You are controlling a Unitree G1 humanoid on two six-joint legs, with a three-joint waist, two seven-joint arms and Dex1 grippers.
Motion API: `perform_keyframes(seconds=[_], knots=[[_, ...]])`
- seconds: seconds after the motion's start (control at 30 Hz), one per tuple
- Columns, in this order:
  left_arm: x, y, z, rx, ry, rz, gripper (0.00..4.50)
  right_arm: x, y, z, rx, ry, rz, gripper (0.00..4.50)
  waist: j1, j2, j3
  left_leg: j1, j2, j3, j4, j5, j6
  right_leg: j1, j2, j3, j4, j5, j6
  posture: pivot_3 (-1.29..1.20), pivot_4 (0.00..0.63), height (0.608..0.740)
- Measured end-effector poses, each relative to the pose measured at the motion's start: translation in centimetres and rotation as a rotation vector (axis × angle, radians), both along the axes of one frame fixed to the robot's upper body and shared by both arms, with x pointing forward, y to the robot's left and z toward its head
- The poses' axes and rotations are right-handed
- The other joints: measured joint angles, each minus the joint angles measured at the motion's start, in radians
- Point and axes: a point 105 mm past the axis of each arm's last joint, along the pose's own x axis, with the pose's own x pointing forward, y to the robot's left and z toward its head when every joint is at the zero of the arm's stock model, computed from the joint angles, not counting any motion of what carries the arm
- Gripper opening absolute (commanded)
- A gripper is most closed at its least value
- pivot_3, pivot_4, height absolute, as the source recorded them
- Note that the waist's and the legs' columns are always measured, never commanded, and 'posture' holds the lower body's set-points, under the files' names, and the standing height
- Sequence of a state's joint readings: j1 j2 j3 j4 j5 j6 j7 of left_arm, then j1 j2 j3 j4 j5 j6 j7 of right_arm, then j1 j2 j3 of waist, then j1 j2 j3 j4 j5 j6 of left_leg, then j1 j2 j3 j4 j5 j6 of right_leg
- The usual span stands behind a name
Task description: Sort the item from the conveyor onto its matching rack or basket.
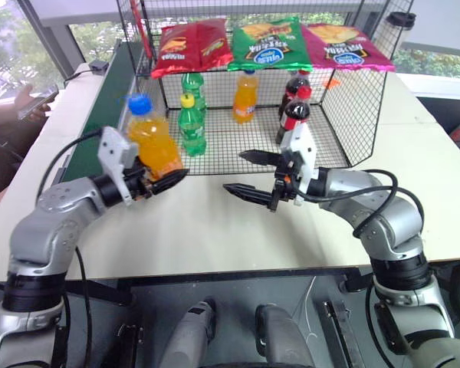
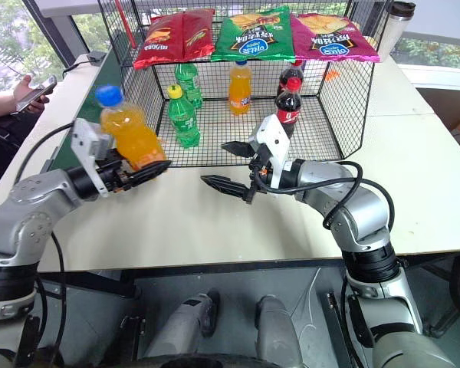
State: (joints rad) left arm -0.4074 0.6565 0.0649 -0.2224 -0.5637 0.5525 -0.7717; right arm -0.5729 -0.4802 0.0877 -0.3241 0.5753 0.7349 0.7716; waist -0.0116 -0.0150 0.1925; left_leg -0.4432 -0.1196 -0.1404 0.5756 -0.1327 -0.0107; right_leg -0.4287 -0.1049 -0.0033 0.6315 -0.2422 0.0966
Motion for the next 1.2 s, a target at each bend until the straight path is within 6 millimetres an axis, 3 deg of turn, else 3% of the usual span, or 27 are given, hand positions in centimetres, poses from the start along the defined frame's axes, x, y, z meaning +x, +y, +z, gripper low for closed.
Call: perform_keyframes(seconds=[0.17, 0.5, 0.83, 1.2], knots=[[0.7, -2.4, -1.1, 0.028, -0.030, -0.074, 3.04, -0.1, -0.1, 0.3, -0.004, -0.009, -0.018, 4.50, -0.001, 0.000, 0.000, 0.000, 0.001, 0.000, 0.000, 0.000, 0.000, 0.000, 0.000, 0.000, 0.000, 0.001, 0.000, 0.00, 0.150, 0.739], [-0.1, -6.2, -3.6, 0.064, -0.023, -0.232, 3.04, -0.1, -0.3, 0.9, 0.003, -0.030, -0.047, 4.50, 0.000, 0.000, 0.000, 0.000, 0.001, 0.000, 0.000, 0.000, 0.000, 0.000, 0.001, 0.000, 0.000, 0.001, 0.001, 0.00, 0.150, 0.739], [0.0, -7.6, -4.3, 0.080, -0.030, -0.280, 3.04, -0.4, -0.1, 1.0, 0.009, -0.026, -0.034, 4.50, 0.000, 0.000, 0.000, 0.000, 0.001, 0.000, 0.000, 0.001, 0.002, 0.000, 0.002, 0.000, 0.000, 0.003, 0.003, 0.00, 0.150, 0.739], [0.0, -8.9, -3.7, 0.058, -0.055, -0.305, 3.04, -0.5, 0.4, 1.5, 0.016, -0.040, -0.018, 4.50, 0.000, 0.000, 0.000, 0.000, 0.001, 0.000, 0.001, 0.002, 0.002, 0.000, 0.002, 0.000, 0.000, 0.004, 0.005, 0.00, 0.150, 0.739]])
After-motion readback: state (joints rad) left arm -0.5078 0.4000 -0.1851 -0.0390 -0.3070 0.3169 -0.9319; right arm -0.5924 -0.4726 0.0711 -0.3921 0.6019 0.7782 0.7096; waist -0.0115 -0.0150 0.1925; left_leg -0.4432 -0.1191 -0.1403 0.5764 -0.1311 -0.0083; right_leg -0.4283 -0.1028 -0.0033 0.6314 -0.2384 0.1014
